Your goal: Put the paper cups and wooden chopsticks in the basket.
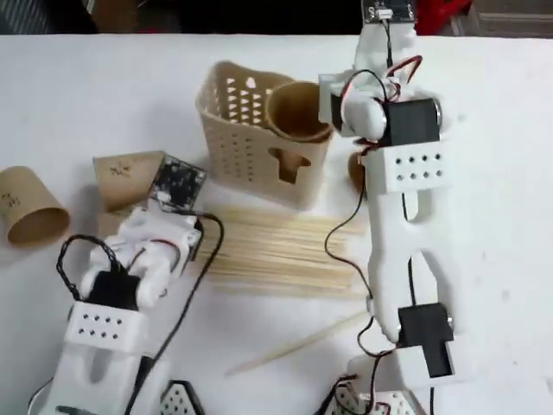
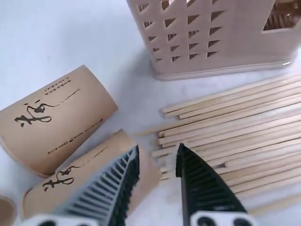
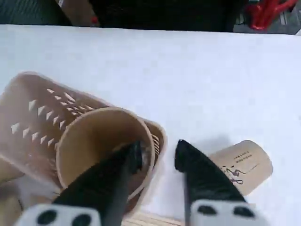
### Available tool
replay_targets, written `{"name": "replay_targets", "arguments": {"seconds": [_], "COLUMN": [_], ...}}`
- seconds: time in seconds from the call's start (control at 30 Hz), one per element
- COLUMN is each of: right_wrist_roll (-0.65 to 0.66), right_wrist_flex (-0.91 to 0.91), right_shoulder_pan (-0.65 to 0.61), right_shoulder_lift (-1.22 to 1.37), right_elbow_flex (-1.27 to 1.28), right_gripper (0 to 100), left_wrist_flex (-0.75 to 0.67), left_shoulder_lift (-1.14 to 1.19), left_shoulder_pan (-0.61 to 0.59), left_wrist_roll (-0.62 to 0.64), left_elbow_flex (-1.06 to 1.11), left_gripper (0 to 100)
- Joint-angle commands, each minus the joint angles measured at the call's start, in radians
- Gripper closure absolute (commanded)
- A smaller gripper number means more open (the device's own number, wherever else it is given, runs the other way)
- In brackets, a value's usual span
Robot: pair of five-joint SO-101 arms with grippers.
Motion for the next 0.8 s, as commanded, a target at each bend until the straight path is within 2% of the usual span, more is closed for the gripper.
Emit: {"name": "replay_targets", "arguments": {"seconds": [0.0,0.07,0.3,0.47,0.6,0.77], "right_wrist_roll": [0.005,0.051,0.348,0.485,0.585,0.687], "right_wrist_flex": [0.005,0.016,0.113,0.143,0.070,-0.148], "right_shoulder_pan": [0.015,0.028,0.039,0.101,0.137,0.174], "right_shoulder_lift": [-0.018,-0.018,-0.090,-0.214,-0.323,-0.481], "right_elbow_flex": [-0.041,-0.048,-0.043,0.044,0.249,0.651], "right_gripper": [80.4,80.0,80.0,79.8,79.8,79.7], "left_wrist_flex": [-0.028,-0.028,-0.028,-0.028,-0.028,-0.028], "left_shoulder_lift": [-0.018,-0.018,-0.018,-0.018,-0.018,-0.016], "left_shoulder_pan": [0.012,0.012,0.012,0.012,0.012,0.012], "left_wrist_roll": [-0.009,-0.009,-0.008,-0.009,-0.009,-0.009], "left_elbow_flex": [-0.002,-0.002,-0.002,-0.002,-0.002,-0.002], "left_gripper": [86,86,86,86,86,86]}}
